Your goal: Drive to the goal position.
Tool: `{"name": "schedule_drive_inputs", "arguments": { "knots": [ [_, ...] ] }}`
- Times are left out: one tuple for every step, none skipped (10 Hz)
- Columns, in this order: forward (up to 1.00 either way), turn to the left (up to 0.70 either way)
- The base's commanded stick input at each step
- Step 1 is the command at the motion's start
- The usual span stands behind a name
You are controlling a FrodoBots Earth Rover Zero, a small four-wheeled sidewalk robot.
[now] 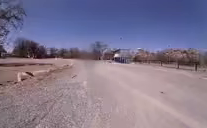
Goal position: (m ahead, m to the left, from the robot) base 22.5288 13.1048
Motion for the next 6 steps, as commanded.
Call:
{"name": "schedule_drive_inputs", "arguments": {
  "knots": [
    [1.0, 0.0],
    [1.0, 0.0],
    [1.0, 0.0],
    [1.0, 0.0],
    [1.0, 0.0],
    [1.0, 0.0]
  ]
}}
